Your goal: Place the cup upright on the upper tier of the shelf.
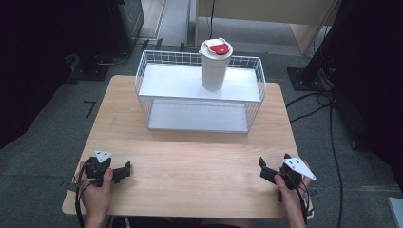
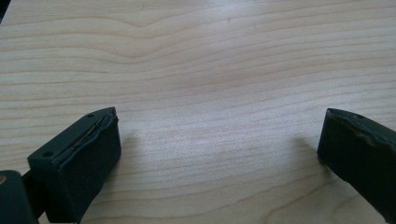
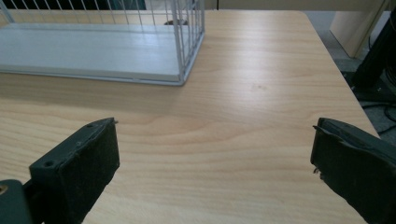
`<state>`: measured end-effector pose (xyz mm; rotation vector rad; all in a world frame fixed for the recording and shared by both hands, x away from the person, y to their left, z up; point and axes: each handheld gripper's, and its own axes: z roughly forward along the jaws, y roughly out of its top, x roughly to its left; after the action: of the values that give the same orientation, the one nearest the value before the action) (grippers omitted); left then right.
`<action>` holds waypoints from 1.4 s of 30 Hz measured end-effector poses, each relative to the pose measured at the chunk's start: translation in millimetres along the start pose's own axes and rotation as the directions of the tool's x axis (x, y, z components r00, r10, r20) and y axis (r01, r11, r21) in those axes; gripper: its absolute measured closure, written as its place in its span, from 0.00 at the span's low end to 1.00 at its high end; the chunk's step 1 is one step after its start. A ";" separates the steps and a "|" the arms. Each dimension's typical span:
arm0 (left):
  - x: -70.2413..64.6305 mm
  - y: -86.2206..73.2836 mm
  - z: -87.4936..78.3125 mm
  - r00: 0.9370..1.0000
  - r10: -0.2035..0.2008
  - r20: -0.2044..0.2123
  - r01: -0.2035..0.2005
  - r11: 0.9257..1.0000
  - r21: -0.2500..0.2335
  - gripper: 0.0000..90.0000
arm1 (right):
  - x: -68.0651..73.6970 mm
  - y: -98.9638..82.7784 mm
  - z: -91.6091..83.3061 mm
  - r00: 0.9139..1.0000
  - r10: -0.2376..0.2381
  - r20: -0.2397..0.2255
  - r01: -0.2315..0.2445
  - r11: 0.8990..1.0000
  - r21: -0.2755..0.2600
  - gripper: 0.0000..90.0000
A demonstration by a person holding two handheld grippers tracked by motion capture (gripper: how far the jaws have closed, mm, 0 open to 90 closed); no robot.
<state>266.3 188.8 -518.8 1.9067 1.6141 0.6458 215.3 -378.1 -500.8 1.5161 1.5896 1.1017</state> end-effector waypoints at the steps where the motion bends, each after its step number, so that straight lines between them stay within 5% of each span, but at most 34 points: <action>1: 0.0 0.0 0.0 1.000 0.000 0.000 0.000 1.000 0.000 0.00 | 0.0 0.0 0.0 1.000 0.000 0.000 0.000 1.000 0.000 0.01; 23: -0.5 -0.3 -0.2 1.000 0.001 0.001 -0.001 1.000 0.000 0.00 | -36.2 -32.4 -29.0 0.995 -0.004 0.095 -0.010 0.990 0.140 0.01; 30: -0.5 -0.4 -0.2 1.000 0.001 0.001 -0.001 1.000 0.000 0.00 | -38.8 -33.2 -22.6 0.998 -0.020 0.065 0.002 0.962 0.273 0.01; 32: -0.5 -0.4 -0.2 1.000 0.001 0.001 -0.001 1.000 -0.001 0.00 | -35.7 -33.7 -18.5 0.997 -0.055 0.047 0.036 0.942 0.334 0.01; 42: -0.4 -0.4 -0.2 1.000 0.003 0.000 -0.003 1.000 0.000 0.00 | -35.2 -33.6 -17.3 0.998 -0.048 0.031 0.035 0.939 0.343 0.00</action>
<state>265.8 188.5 -518.9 1.9095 1.6109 0.6469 188.9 -414.1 -526.9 1.7037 1.8483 0.7941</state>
